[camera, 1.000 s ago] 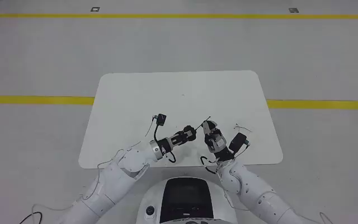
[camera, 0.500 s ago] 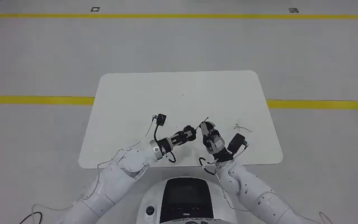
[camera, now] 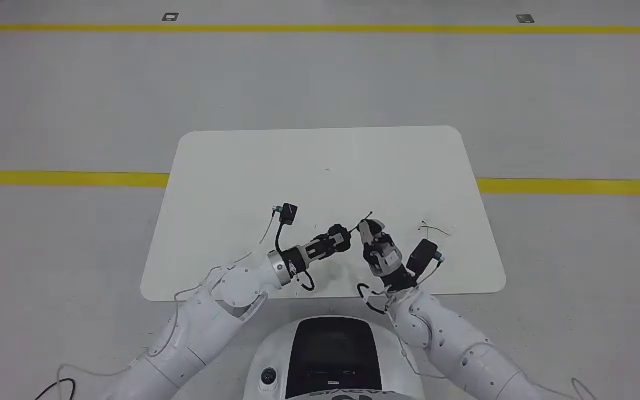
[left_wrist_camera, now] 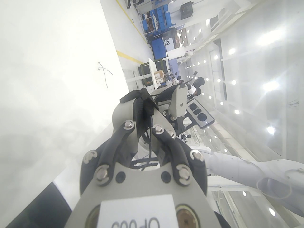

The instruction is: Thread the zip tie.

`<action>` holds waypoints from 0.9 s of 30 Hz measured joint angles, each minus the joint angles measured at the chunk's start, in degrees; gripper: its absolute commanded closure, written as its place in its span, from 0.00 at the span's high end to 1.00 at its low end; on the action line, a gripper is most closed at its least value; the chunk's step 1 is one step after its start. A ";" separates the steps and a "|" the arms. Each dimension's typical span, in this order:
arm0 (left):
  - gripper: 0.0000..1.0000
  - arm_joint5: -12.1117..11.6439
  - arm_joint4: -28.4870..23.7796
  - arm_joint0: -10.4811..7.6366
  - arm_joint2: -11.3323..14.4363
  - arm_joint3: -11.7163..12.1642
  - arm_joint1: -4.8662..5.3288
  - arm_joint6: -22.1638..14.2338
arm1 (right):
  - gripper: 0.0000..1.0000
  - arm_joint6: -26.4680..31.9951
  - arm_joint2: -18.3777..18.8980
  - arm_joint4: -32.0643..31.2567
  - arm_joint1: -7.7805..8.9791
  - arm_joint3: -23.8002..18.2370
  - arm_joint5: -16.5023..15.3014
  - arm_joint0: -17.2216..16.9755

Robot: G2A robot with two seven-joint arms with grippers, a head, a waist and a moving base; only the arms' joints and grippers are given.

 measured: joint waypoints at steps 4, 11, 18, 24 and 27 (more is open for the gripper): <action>0.00 0.00 0.00 0.00 0.00 0.00 0.00 0.00 | 0.00 0.34 -0.36 0.40 0.10 0.24 0.00 -0.03; 0.00 0.00 0.00 0.00 0.00 0.00 0.00 0.00 | 0.00 0.57 -1.03 0.80 0.18 0.46 0.00 0.23; 0.00 0.00 0.00 0.00 0.00 0.00 0.00 0.00 | 0.00 0.68 -1.13 0.90 0.25 1.00 0.00 0.33; 0.00 0.00 0.00 0.00 0.00 0.00 0.00 0.00 | 0.00 0.83 -1.41 0.87 0.05 1.41 0.00 0.37; 0.00 0.00 0.00 0.00 0.00 0.00 0.00 0.00 | 0.00 0.91 -1.58 0.87 -0.06 1.55 0.00 0.45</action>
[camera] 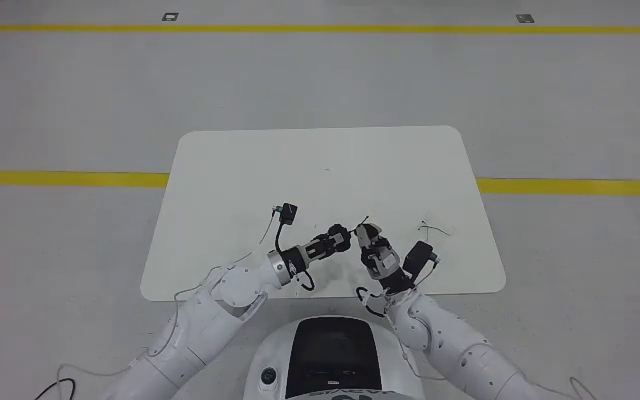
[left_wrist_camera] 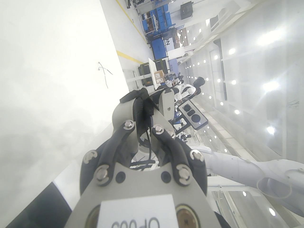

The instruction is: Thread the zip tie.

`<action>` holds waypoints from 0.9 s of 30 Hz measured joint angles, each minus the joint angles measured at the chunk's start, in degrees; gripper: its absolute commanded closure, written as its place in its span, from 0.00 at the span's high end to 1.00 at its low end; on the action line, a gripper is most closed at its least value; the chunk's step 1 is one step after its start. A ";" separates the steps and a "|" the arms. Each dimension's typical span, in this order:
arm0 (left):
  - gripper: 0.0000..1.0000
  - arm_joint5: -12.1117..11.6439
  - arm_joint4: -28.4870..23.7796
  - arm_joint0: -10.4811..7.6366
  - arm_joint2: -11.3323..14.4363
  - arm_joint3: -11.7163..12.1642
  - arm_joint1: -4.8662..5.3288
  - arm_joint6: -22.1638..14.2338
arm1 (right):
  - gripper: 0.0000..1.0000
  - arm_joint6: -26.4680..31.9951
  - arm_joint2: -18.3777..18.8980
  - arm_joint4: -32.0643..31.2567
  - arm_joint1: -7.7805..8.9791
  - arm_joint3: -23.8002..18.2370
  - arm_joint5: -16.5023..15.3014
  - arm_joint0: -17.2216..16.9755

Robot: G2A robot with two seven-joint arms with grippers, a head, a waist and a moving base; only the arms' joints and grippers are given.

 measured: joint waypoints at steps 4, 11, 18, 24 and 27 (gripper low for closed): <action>0.00 0.00 0.00 0.00 0.00 0.00 0.00 0.00 | 1.00 -0.12 0.09 0.13 -0.12 0.29 0.00 0.00; 0.00 0.00 0.00 0.00 0.00 0.00 0.00 0.00 | 1.00 -1.85 2.41 -4.21 1.09 -0.81 0.00 -2.58; 0.00 0.00 0.00 0.00 0.00 0.00 0.00 0.00 | 1.00 -1.36 6.41 -16.16 3.98 -3.33 0.59 -7.25; 0.00 0.23 0.00 0.03 0.07 0.03 -0.03 0.19 | 1.00 -1.39 6.33 -15.84 3.93 -3.25 0.59 -7.13; 0.00 1.62 -3.94 0.22 0.28 -0.13 -0.32 -1.16 | 1.00 -1.38 6.90 -18.14 3.99 -4.10 2.34 -6.98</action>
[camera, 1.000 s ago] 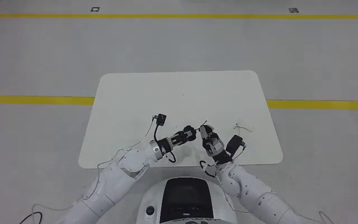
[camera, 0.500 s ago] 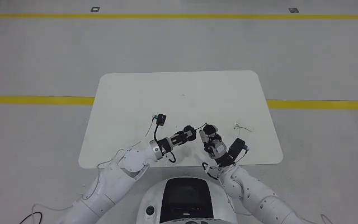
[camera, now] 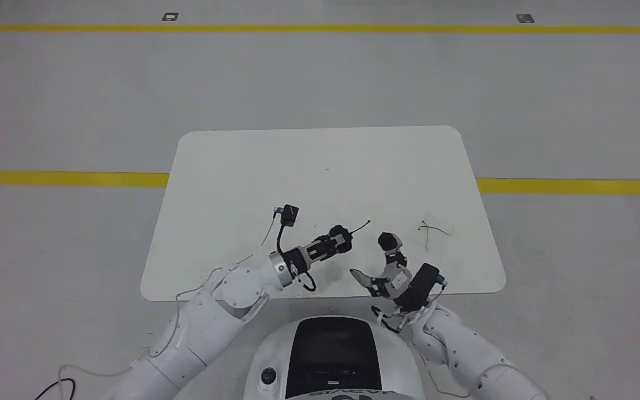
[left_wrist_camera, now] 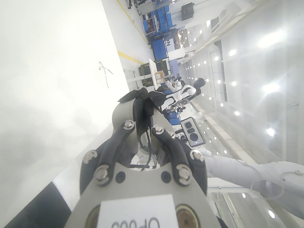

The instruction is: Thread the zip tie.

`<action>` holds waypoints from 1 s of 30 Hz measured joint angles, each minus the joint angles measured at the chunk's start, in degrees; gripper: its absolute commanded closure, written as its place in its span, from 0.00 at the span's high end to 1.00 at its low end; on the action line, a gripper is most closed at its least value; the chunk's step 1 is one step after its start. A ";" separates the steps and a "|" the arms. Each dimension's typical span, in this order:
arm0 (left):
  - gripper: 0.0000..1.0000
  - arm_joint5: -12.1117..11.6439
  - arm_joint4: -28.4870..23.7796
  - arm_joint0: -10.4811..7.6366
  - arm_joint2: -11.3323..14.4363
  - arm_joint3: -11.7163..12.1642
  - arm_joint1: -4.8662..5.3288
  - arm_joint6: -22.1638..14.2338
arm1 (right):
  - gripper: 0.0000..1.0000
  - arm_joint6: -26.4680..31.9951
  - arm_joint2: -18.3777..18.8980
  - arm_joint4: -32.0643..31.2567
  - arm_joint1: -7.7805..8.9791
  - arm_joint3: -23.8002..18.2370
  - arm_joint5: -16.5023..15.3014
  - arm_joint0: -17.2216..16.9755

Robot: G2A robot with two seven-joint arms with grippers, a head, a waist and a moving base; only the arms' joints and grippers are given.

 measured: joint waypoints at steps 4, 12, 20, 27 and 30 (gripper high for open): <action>0.00 3.76 -12.32 0.17 -2.42 0.37 0.22 -4.71 | 1.00 -2.30 1.70 -6.95 0.62 0.31 3.41 -0.73; 0.00 12.93 -30.23 0.97 -7.44 0.29 1.12 -15.53 | 1.00 -2.82 4.65 -18.88 1.73 -0.49 10.42 -2.29; 0.00 11.93 -31.55 0.67 -8.26 -0.20 1.21 -17.28 | 1.00 -2.93 5.08 -19.69 1.63 -0.13 11.94 -2.24; 0.00 16.09 -40.72 0.79 -6.91 -0.24 0.57 -21.02 | 1.00 -1.63 4.37 -22.26 1.24 -1.01 15.59 -1.39; 0.00 17.48 -43.79 0.43 -6.73 0.21 0.37 -22.52 | 1.00 -4.77 2.89 -22.16 1.03 0.15 17.62 0.39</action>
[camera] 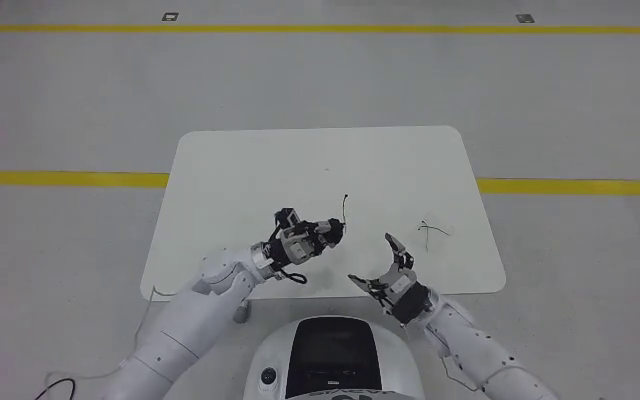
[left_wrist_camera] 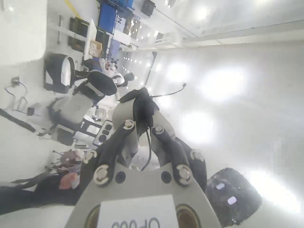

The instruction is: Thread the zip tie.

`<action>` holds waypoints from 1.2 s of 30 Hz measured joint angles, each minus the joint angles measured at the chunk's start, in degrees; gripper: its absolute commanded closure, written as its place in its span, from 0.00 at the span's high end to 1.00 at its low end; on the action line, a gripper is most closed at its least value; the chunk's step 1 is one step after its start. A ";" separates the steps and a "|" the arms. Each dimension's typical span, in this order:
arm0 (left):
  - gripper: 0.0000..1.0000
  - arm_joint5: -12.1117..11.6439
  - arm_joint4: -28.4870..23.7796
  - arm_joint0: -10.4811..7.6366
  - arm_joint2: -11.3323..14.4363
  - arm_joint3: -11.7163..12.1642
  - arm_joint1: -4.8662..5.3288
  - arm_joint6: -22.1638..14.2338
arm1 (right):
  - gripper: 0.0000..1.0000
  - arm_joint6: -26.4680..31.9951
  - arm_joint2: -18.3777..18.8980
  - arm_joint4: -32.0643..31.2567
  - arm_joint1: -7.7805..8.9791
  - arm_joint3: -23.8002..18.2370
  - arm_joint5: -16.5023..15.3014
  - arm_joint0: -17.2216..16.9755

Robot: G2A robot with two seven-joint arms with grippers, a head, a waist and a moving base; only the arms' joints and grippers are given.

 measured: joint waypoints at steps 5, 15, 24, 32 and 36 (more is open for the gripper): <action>0.00 -3.57 0.28 -0.28 -0.19 -0.23 -0.15 -0.29 | 1.00 -1.41 -1.13 0.27 -0.55 1.81 2.22 1.67; 0.00 -0.05 -1.32 0.16 0.34 -0.51 -0.16 -1.83 | 1.00 -2.10 -0.74 2.22 -1.22 0.95 2.40 2.16; 0.00 0.51 -1.75 0.48 0.32 -0.42 -0.08 -3.63 | 1.00 -4.25 -0.62 2.68 -2.32 2.48 3.22 4.51; 0.00 0.93 -1.88 0.46 0.82 -1.35 -0.26 -2.03 | 1.00 -3.46 -0.19 2.85 -2.57 1.28 4.21 3.64; 0.00 0.55 -2.11 0.23 1.19 -1.31 -0.46 -1.08 | 0.95 -4.39 -0.21 3.27 -3.07 1.23 5.10 3.35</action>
